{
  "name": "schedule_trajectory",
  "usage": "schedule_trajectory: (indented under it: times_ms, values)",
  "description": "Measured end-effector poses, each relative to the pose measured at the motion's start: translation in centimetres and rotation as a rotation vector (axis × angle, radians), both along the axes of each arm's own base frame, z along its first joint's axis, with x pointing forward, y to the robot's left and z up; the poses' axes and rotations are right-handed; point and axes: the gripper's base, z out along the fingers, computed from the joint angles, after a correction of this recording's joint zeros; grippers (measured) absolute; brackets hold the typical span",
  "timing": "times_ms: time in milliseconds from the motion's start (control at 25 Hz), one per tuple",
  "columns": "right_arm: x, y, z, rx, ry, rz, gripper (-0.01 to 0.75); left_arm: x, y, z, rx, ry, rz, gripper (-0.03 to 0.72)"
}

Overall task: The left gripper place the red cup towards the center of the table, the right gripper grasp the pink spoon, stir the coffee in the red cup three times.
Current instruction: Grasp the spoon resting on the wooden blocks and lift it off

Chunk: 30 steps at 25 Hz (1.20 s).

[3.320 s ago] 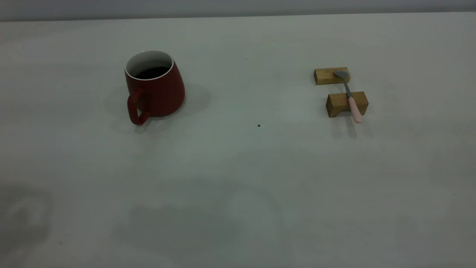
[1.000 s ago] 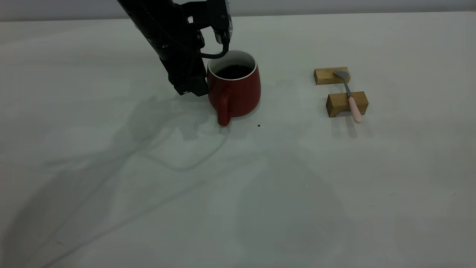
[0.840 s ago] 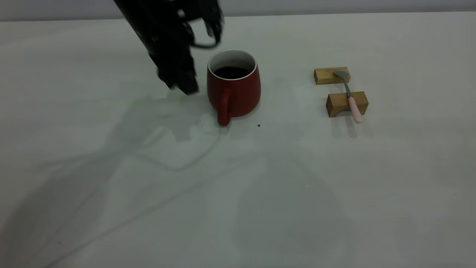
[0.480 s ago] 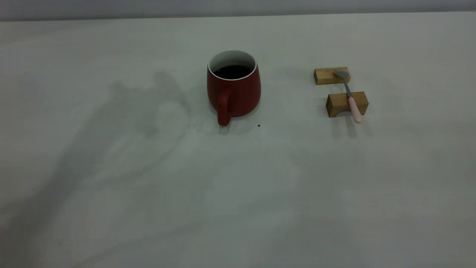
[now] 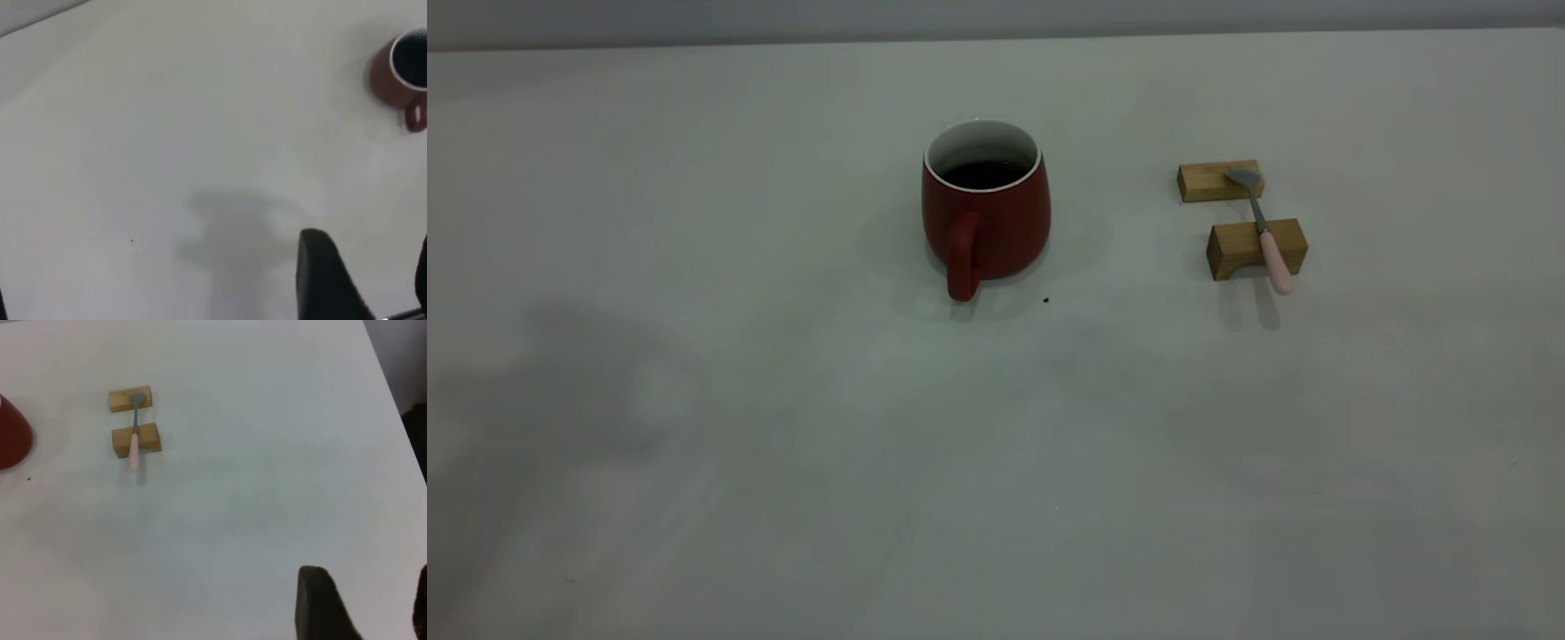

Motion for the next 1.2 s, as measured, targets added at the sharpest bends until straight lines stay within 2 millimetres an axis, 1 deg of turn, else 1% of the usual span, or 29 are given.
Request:
schedule_trajectory:
  times_ms: [120,160,280,360,480,600,680,800,920,1200]
  values:
    - [0.0,0.0,0.0,0.000,0.000,0.000,0.379,-3.6,1.0,-0.6,-0.035,-0.002,0.033,0.407]
    - [0.0,0.0,0.0,0.000,0.000,0.000,0.379,-4.8,1.4,-1.3,-0.042,0.010,0.043,0.407]
    - [0.0,0.0,0.0,0.000,0.000,0.000,0.379,-7.9,2.3,-4.2,-0.048,0.062,0.083,0.407]
    - [0.0,0.0,0.0,0.000,0.000,0.000,0.379,-9.7,2.9,-6.7,-0.036,0.110,0.093,0.407]
    - [0.0,0.0,0.0,0.000,0.000,0.000,0.379,-12.4,3.7,-9.7,-0.025,0.151,0.097,0.407]
    - [0.0,0.0,0.0,0.000,0.000,0.000,0.379,-14.7,4.2,-12.4,-0.035,0.177,0.090,0.407]
    - [0.0,0.0,0.0,0.000,0.000,0.000,0.379,-15.9,4.3,-14.3,-0.049,0.184,0.060,0.407]
    - [0.0,0.0,0.0,0.000,0.000,0.000,0.379,-17.3,4.5,-16.2,-0.057,0.178,0.003,0.407]
    - [0.0,0.0,0.0,0.000,0.000,0.000,0.380,-18.5,4.6,-17.1,-0.082,0.157,-0.021,0.407]
    - [0.0,0.0,0.0,0.000,0.000,0.000,0.380,-21.0,5.3,-16.4,-0.145,-0.035,-0.029,0.407]
